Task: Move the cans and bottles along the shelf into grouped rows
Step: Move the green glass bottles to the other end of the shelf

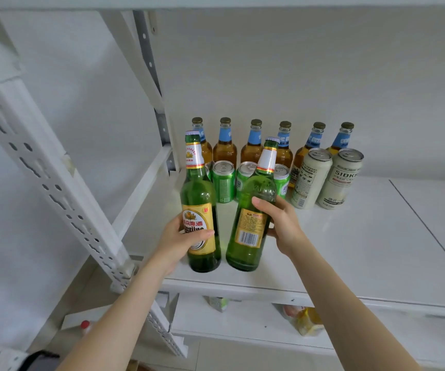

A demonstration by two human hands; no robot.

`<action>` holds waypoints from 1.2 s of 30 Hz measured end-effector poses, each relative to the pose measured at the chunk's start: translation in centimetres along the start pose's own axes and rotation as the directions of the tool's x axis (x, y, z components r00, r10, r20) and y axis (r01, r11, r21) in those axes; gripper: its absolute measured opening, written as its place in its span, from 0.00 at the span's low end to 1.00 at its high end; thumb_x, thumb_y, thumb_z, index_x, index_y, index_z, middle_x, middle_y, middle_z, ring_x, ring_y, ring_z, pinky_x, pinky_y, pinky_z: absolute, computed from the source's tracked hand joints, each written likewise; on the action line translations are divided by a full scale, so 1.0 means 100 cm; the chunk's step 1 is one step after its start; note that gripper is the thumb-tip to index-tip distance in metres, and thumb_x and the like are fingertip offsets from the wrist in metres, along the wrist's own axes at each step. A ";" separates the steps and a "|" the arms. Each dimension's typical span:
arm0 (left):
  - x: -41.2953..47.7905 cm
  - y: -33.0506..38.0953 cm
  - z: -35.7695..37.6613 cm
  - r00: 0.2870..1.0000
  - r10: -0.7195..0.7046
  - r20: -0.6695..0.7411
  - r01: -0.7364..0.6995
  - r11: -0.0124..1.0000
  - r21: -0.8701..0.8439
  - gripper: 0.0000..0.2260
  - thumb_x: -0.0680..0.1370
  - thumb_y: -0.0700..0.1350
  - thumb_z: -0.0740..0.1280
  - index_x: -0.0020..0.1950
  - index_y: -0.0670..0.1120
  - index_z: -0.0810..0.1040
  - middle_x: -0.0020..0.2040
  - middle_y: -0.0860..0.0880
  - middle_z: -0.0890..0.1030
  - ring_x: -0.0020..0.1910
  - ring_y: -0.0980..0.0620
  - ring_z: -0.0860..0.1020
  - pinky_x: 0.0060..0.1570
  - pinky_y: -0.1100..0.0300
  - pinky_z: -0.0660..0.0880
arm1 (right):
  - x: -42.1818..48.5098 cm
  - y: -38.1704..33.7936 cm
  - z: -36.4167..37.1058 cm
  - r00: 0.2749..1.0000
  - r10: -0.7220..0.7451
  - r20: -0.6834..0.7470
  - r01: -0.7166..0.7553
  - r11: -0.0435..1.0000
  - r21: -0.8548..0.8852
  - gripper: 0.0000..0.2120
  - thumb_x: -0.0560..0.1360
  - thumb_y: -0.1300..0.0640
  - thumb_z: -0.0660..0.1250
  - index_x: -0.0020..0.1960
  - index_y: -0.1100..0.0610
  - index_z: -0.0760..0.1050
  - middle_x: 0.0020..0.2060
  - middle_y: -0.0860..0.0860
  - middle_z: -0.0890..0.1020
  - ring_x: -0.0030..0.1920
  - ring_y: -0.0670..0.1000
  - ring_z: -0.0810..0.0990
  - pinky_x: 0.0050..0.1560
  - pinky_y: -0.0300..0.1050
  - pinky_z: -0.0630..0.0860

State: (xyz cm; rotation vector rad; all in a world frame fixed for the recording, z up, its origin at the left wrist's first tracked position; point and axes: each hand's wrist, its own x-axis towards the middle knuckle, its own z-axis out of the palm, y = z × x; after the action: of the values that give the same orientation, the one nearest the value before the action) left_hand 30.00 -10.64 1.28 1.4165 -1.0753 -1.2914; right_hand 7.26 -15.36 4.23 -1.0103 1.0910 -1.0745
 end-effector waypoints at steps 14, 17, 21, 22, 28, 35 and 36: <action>-0.053 0.026 0.067 0.998 0.050 0.028 -0.052 0.996 0.071 0.31 0.54 0.54 0.81 0.56 0.54 0.79 0.50 0.52 0.85 0.52 0.52 0.83 0.46 0.59 0.79 | -0.061 -0.026 -0.061 0.996 -0.084 0.005 0.084 0.996 -0.022 0.26 0.62 0.49 0.75 0.58 0.55 0.79 0.46 0.50 0.86 0.43 0.47 0.85 0.37 0.41 0.79; -0.066 0.027 0.085 0.998 0.054 0.039 -0.058 0.994 0.097 0.25 0.62 0.47 0.82 0.55 0.53 0.79 0.51 0.51 0.85 0.53 0.51 0.82 0.46 0.60 0.78 | -0.075 -0.029 -0.077 0.992 -0.128 -0.003 0.128 0.992 -0.015 0.24 0.62 0.50 0.75 0.56 0.55 0.79 0.45 0.49 0.86 0.42 0.47 0.86 0.35 0.38 0.79; -0.091 0.028 0.113 0.998 0.055 0.035 -0.059 0.991 0.123 0.21 0.66 0.45 0.81 0.55 0.53 0.79 0.52 0.51 0.85 0.52 0.51 0.82 0.45 0.60 0.78 | -0.098 -0.033 -0.104 0.986 -0.166 -0.004 0.166 0.986 -0.003 0.22 0.63 0.52 0.75 0.56 0.55 0.80 0.45 0.49 0.86 0.43 0.47 0.86 0.36 0.38 0.79; -0.096 0.028 0.118 0.998 0.060 0.034 -0.063 0.990 0.126 0.22 0.64 0.46 0.81 0.56 0.53 0.79 0.52 0.51 0.85 0.52 0.52 0.82 0.45 0.60 0.78 | -0.103 -0.034 -0.110 0.986 -0.168 -0.007 0.168 0.986 -0.005 0.21 0.64 0.52 0.76 0.56 0.55 0.80 0.45 0.49 0.86 0.44 0.47 0.86 0.36 0.37 0.79; -0.131 0.028 0.179 0.997 0.063 0.043 -0.068 0.990 0.125 0.27 0.58 0.50 0.82 0.55 0.52 0.79 0.50 0.51 0.86 0.52 0.50 0.83 0.49 0.54 0.80 | -0.143 -0.043 -0.165 0.982 -0.188 -0.027 0.186 0.981 -0.052 0.24 0.62 0.51 0.77 0.57 0.56 0.80 0.49 0.52 0.86 0.48 0.52 0.86 0.41 0.43 0.80; -0.145 0.033 0.268 0.997 0.071 0.042 -0.077 0.986 0.150 0.25 0.61 0.47 0.82 0.55 0.53 0.79 0.51 0.51 0.85 0.52 0.49 0.83 0.50 0.54 0.80 | -0.161 -0.062 -0.250 0.977 -0.212 -0.033 0.209 0.975 -0.071 0.17 0.70 0.57 0.77 0.57 0.56 0.79 0.50 0.54 0.85 0.51 0.55 0.85 0.44 0.46 0.80; -0.145 0.034 0.282 0.996 0.075 0.038 -0.080 0.985 0.150 0.22 0.64 0.44 0.81 0.55 0.53 0.79 0.51 0.51 0.85 0.52 0.49 0.83 0.48 0.55 0.80 | -0.161 -0.065 -0.264 0.977 -0.212 -0.034 0.210 0.975 -0.067 0.15 0.71 0.58 0.76 0.56 0.55 0.79 0.50 0.54 0.85 0.50 0.55 0.85 0.44 0.47 0.80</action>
State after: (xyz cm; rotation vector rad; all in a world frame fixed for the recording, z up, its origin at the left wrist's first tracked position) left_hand 0.71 0.91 6.48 1.4542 -1.2606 -1.2011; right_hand -21.56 -3.22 8.72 -1.1792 1.0737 -1.2425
